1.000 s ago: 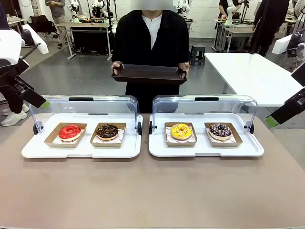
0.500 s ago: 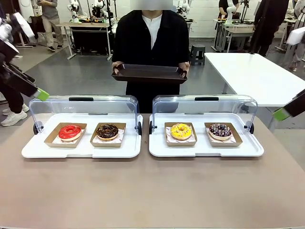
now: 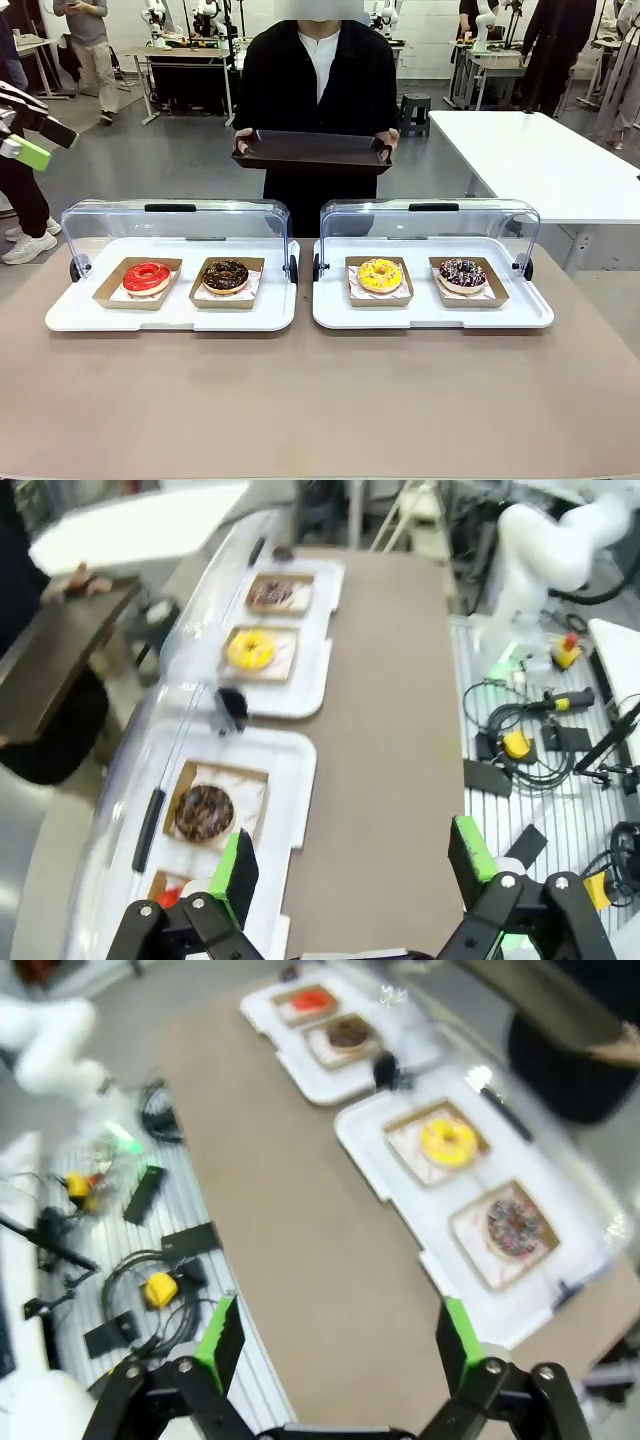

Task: Provide the desired donut to the person.
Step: Pick up and lift the Paper togo box containing the Donut pointed at by the person.

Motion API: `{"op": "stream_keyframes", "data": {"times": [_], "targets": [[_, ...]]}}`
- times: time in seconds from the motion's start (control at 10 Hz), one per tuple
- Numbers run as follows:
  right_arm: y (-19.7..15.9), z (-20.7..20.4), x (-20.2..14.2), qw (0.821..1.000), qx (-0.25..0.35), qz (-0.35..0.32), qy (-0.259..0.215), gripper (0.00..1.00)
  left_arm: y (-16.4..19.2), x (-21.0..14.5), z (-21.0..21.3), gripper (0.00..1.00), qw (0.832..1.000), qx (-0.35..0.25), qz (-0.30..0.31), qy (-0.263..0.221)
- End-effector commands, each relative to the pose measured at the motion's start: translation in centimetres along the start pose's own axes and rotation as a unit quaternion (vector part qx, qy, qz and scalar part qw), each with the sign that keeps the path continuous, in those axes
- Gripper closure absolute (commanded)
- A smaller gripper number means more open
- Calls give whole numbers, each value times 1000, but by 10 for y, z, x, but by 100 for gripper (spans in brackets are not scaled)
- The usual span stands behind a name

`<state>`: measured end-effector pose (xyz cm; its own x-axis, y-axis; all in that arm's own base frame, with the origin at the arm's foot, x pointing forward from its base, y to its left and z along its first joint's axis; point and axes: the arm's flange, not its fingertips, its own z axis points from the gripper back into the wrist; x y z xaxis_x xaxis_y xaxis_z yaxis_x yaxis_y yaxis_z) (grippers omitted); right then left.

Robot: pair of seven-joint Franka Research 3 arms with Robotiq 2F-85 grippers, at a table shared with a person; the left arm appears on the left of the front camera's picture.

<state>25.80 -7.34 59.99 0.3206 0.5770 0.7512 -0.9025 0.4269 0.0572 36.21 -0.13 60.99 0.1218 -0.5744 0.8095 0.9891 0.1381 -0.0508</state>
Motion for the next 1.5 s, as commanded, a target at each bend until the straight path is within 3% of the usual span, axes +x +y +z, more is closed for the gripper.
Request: {"op": "stream_keyframes", "data": {"times": [0.0,0.3,0.6,0.9,1.4], "targets": [[-29,-7,-7,995,66,58,-49,0,44,-24,5,0,995,-79,-18,-65],[-57,-8,-29,976,89,119,-161,0,69,-53,9,0,978,-128,-56,-154],[-78,0,-50,953,136,122,-243,0,75,-77,11,0,979,-94,-58,-174],[-97,4,-73,960,121,75,-239,0,60,-95,31,0,981,-46,-59,-181],[-99,10,-91,970,102,30,-218,0,37,-101,42,0,991,3,-66,-113]]}}
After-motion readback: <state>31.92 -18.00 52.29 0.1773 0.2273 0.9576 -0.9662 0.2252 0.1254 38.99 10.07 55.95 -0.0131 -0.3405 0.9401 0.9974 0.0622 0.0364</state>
